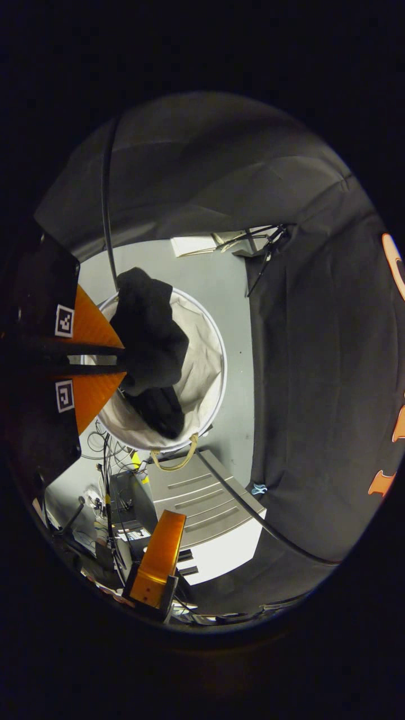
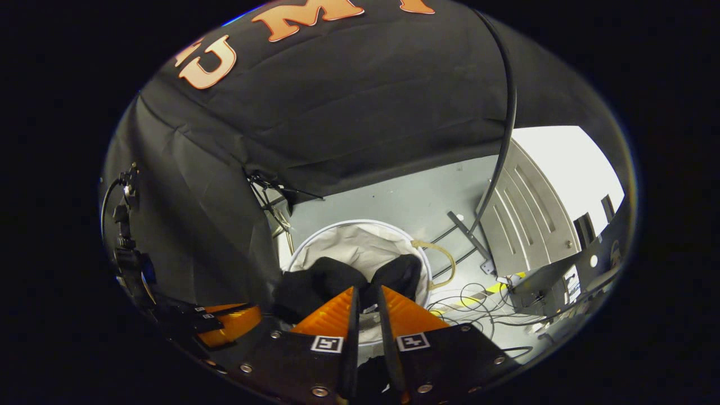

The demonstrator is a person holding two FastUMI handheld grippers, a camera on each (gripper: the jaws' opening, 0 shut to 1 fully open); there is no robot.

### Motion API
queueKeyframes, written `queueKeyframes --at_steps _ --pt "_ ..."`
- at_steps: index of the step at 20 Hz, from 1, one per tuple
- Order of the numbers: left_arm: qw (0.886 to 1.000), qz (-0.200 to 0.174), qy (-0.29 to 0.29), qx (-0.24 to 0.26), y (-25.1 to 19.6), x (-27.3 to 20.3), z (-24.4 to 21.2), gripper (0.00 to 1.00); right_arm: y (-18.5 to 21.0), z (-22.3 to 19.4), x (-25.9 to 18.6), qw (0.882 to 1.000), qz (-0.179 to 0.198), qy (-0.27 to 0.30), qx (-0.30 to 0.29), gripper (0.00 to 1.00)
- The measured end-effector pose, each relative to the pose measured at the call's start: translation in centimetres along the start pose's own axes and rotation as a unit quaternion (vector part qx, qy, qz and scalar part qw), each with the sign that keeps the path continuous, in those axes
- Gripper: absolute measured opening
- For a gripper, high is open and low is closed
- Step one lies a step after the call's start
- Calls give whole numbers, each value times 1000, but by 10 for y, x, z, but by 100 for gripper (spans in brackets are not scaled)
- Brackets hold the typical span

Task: Grasp the clothes on the hanger with both hands and then place them into the laundry hamper below.

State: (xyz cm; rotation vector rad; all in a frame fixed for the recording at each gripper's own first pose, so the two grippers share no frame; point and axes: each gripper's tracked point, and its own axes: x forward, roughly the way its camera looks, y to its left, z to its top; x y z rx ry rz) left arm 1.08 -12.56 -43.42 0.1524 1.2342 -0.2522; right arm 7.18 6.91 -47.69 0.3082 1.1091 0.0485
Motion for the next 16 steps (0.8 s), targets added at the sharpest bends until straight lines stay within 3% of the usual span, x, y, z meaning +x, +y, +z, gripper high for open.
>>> queueKeyframes --at_steps 3,4,5,6,7,8,9,12,14,16 --pt "1000 12 -15 0 7 -7 9 18 -4 -5 -9 1000 -2 -3 -3 37" --pt "1000 13 -18 -3 8 -10 9 23 -6 -4 -8 1000 -5 -5 -5 42" --pt "1000 14 -20 -8 10 -13 9 32 -8 -6 -13 1000 -9 -7 -7 53" --pt "1000 14 -22 -14 10 -16 7 40 -9 -6 -17 1000 -12 -9 -11 48" --pt "1000 10 -24 -17 10 -19 6 45 -11 -7 -20 1000 -15 -12 -14 68" --pt "1000 9 -23 -19 10 -21 2 55 -13 -6 -24 1000 -20 -15 -19 67" --pt "1000 11 -23 -17 12 -24 -1 64 -15 -5 -28 999 -25 -19 -23 84" --pt "999 21 -39 -18 18 -39 1 84 -11 6 -46 998 -35 -41 -42 94" --pt "998 27 -58 -29 23 -52 6 88 -3 17 -63 996 -35 -63 -46 94" --pt "994 47 -86 -37 34 -69 14 100 6 28 -81 995 -33 -84 -46 94"
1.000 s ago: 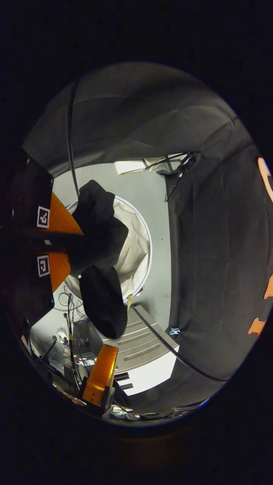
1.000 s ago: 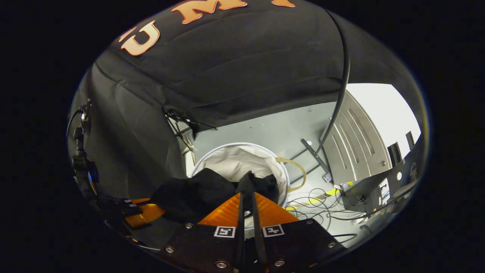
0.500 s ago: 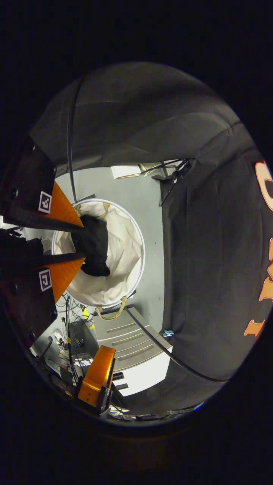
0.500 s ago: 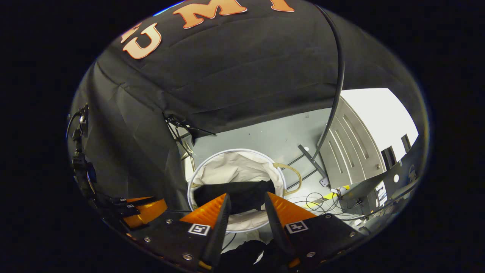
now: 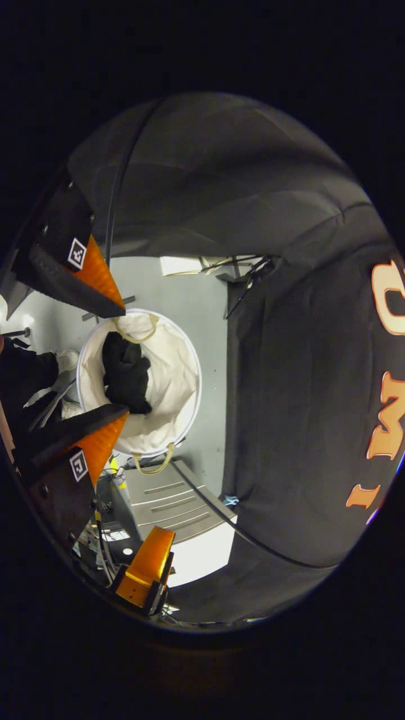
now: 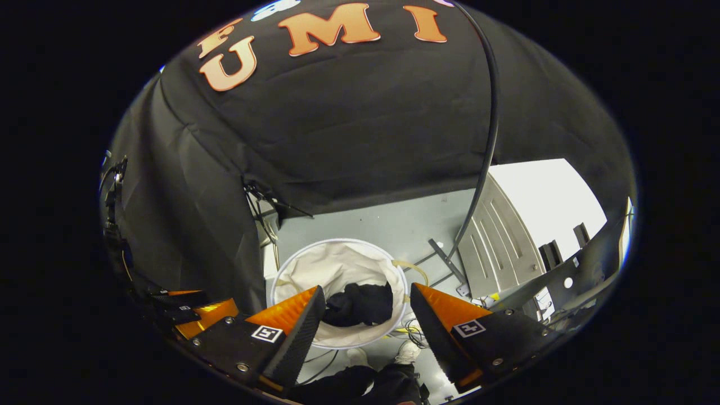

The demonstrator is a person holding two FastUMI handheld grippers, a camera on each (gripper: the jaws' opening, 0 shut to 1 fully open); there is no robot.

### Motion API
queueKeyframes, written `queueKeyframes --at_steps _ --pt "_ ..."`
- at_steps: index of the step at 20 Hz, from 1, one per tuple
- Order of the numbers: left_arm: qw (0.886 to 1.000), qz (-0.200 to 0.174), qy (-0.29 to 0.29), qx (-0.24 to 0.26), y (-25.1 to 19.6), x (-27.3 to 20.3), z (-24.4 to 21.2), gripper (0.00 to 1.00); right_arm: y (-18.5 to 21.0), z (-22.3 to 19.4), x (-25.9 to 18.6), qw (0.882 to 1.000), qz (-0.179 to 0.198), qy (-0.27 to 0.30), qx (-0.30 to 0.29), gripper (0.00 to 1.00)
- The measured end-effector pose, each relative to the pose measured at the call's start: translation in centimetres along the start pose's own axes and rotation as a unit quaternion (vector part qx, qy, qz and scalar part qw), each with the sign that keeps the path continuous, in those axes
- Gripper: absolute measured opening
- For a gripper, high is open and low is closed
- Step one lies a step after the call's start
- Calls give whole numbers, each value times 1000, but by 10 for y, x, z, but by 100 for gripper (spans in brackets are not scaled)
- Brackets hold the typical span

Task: Grasp the clothes on the hanger with both hands and then place them into the laundry hamper below.

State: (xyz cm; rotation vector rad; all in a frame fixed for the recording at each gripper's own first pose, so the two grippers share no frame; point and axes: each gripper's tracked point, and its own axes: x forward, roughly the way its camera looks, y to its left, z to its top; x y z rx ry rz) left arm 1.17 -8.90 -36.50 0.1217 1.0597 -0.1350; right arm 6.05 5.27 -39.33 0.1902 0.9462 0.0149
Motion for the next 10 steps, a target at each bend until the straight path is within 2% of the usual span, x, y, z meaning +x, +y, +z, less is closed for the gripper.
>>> queueKeyframes --at_steps 5,10 --pt "994 42 -102 -4 28 -53 49 100 20 32 -44 998 3 -54 -9 95" --pt "981 47 -188 -34 42 -110 89 100 36 68 -92 991 -2 -127 -40 94"
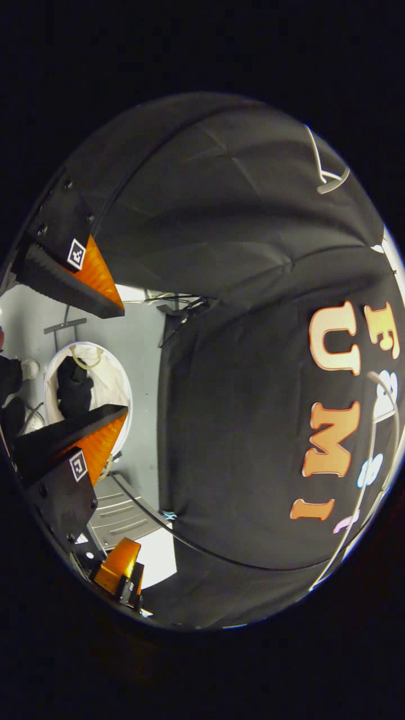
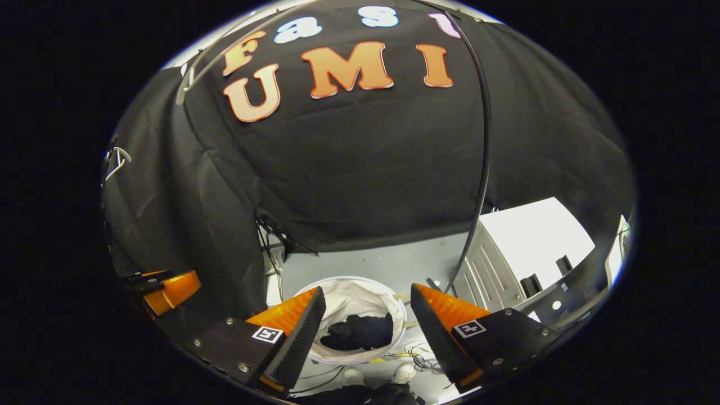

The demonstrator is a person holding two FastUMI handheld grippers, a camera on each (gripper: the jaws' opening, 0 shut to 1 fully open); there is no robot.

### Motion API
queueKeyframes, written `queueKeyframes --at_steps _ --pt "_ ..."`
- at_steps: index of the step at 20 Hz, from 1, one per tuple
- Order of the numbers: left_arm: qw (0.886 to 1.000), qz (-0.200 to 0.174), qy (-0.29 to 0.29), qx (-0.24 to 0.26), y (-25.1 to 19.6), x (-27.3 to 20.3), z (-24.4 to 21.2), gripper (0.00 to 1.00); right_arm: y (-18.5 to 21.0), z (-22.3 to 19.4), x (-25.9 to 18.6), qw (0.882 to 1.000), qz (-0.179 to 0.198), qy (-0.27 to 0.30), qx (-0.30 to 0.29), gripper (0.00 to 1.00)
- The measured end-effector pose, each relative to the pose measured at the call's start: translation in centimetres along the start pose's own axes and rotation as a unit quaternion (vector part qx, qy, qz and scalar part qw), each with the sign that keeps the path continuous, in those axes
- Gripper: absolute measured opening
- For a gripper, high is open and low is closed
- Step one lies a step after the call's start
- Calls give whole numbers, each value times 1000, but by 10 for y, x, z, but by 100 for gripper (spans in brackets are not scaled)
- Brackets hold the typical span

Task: Grasp the clothes on the hanger with both hands and then place them into the laundry hamper below.

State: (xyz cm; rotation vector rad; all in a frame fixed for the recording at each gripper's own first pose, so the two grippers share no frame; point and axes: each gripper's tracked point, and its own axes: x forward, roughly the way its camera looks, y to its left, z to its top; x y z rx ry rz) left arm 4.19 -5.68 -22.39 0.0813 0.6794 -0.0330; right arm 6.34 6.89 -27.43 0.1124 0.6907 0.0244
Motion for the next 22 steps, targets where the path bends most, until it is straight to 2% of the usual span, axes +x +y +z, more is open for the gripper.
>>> queueKeyframes --at_steps 5,11,16,22 --pt "997 -3 -71 -1 -2 -25 53 100 25 60 -43 996 12 -82 -37 94" --pt "988 -7 -156 2 2 -75 110 100 50 120 -92 986 40 -157 -33 94" --pt "980 -11 -200 1 0 -107 140 99 61 171 -136 970 46 -232 -50 94" --pt "958 6 -288 5 12 -144 190 99 71 209 -172 948 49 -307 -72 94"
